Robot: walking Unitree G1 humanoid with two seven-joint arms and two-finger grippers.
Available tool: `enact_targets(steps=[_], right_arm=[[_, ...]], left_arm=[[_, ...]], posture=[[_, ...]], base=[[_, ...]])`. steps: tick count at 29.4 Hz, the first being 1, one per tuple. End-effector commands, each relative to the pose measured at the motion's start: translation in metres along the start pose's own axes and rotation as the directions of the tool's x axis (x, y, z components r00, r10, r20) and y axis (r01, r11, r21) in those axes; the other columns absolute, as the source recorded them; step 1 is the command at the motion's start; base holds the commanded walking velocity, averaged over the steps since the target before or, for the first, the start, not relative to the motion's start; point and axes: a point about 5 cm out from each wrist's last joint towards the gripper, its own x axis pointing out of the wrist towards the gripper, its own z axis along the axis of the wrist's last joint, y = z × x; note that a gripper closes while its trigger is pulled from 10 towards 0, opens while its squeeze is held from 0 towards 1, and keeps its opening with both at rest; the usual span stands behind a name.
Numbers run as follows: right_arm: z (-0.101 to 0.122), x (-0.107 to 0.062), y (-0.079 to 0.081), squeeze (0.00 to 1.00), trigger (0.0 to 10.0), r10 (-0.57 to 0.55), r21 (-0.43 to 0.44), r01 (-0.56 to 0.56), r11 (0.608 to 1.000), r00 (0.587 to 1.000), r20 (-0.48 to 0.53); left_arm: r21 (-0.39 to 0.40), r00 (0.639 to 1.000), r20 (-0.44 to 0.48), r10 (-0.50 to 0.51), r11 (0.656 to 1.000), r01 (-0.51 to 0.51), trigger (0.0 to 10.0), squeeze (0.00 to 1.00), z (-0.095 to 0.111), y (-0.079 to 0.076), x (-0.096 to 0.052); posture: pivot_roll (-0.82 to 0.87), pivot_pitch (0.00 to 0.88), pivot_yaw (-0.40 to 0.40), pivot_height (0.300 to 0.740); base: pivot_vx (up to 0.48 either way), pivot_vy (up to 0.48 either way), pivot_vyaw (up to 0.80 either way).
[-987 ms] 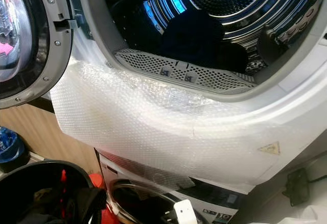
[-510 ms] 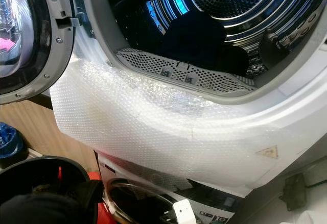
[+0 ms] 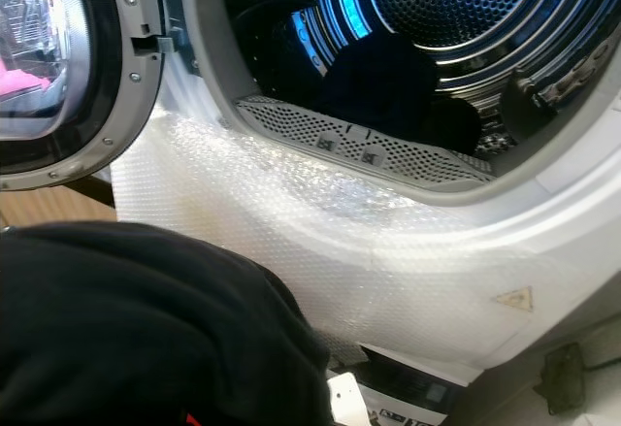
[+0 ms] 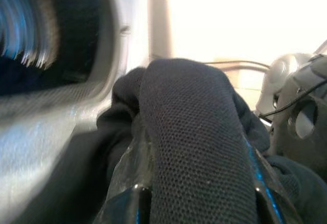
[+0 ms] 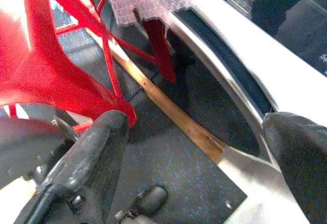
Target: Clothes washing
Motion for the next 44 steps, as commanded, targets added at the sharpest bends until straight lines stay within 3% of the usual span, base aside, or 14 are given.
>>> enact_targets(steps=[1,4,9,10,11,14,22,26,31,36,37,38,39,44], right_arm=[[-0.004,-0.001,-0.002,0.0,10.0,-0.014,0.024,0.014,1.0,1.0,-0.009],[-0.007,-0.001,-0.003,0.0,10.0,-0.03,0.052,0.03,0.998,0.999,-0.01],[-0.013,-0.003,-0.004,0.0,10.0,-0.042,0.076,0.043,0.996,0.999,-0.017],[-0.016,-0.003,-0.004,0.0,10.0,-0.048,0.088,0.05,0.995,0.999,-0.022],[-0.016,-0.003,-0.004,0.0,10.0,-0.048,0.088,0.05,0.995,0.999,-0.022],[-0.022,-0.005,-0.005,0.0,10.0,-0.067,0.122,0.07,0.99,0.997,-0.027],[-0.035,-0.009,-0.009,0.0,10.0,-0.101,0.172,0.107,0.979,0.994,-0.044],[-0.038,-0.01,-0.01,0.0,10.0,-0.108,0.179,0.115,0.977,0.993,-0.05],[-0.04,-0.01,-0.01,0.0,10.0,-0.119,0.204,0.126,0.971,0.992,-0.048],[-0.042,-0.01,-0.007,0.0,10.0,-0.12,0.217,0.128,0.968,0.992,-0.05],[-0.043,-0.01,-0.006,0.0,10.0,-0.122,0.227,0.13,0.965,0.991,-0.051],[-0.043,-0.01,-0.006,0.0,10.0,-0.122,0.227,0.13,0.965,0.991,-0.051],[-0.045,-0.011,-0.006,0.0,10.0,-0.125,0.235,0.134,0.963,0.991,-0.051],[-0.046,-0.011,-0.006,0.0,10.0,-0.128,0.241,0.137,0.961,0.99,-0.051]], left_arm=[[0.024,0.999,-0.034,-0.021,0.999,0.022,0.0,0.0,0.002,0.01,0.005],[0.17,0.996,-0.077,-0.049,0.984,0.061,0.0,0.0,0.011,0.041,0.018],[0.274,0.99,-0.087,-0.115,0.952,0.135,0.0,0.0,0.024,0.069,0.039],[0.336,0.99,-0.091,-0.109,0.932,0.133,0.0,0.0,0.029,0.095,0.051],[0.336,0.99,-0.091,-0.109,0.932,0.133,0.0,0.0,0.029,0.095,0.051],[0.386,0.996,-0.051,-0.077,0.918,0.091,0.0,0.0,0.036,0.135,0.07],[0.459,0.985,0.001,-0.172,0.875,0.152,0.0,0.0,0.048,0.159,0.109],[0.49,0.991,0.035,-0.132,0.866,0.098,0.0,0.0,0.057,0.176,0.119],[0.449,0.972,0.022,-0.235,0.871,0.201,0.0,0.0,0.06,0.18,0.129],[0.506,0.991,0.133,-0.023,0.861,-0.048,0.0,0.0,0.071,0.205,0.144],[0.504,0.97,0.208,0.123,0.837,-0.214,0.0,0.0,0.077,0.218,0.146],[0.504,0.97,0.208,0.123,0.837,-0.214,0.0,0.0,0.077,0.218,0.146],[0.496,0.925,0.275,0.262,0.786,-0.37,0.0,0.0,0.084,0.228,0.144],[0.485,0.897,0.308,0.318,0.758,-0.436,0.0,0.0,0.087,0.232,0.142]], posture=[[0.44,0.0,-0.07,0.74],[0.41,0.0,-0.061,0.74],[0.37,0.0,-0.039,0.74],[0.35,0.0,-0.029,0.74],[0.35,0.0,-0.029,0.74],[0.3,0.0,-0.011,0.74],[0.22,0.0,0.019,0.74],[0.21,0.0,0.029,0.74],[0.18,0.0,0.05,0.74],[0.16,0.0,0.071,0.74],[0.14,0.0,0.077,0.74],[0.14,0.0,0.077,0.74],[0.13,0.0,0.082,0.74],[0.13,0.0,0.082,0.74]], base=[[0.0,0.0,0.0],[0.0,0.0,0.0],[0.0,0.0,0.0],[0.0,0.0,0.0],[0.0,0.0,0.0],[0.0,0.0,0.0],[0.0,0.0,0.0],[0.0,0.0,0.0],[0.0,0.0,0.0],[0.0,0.0,0.0],[0.0,0.0,0.0],[0.0,0.0,0.0],[0.0,0.0,0.0],[0.0,0.0,0.0]])
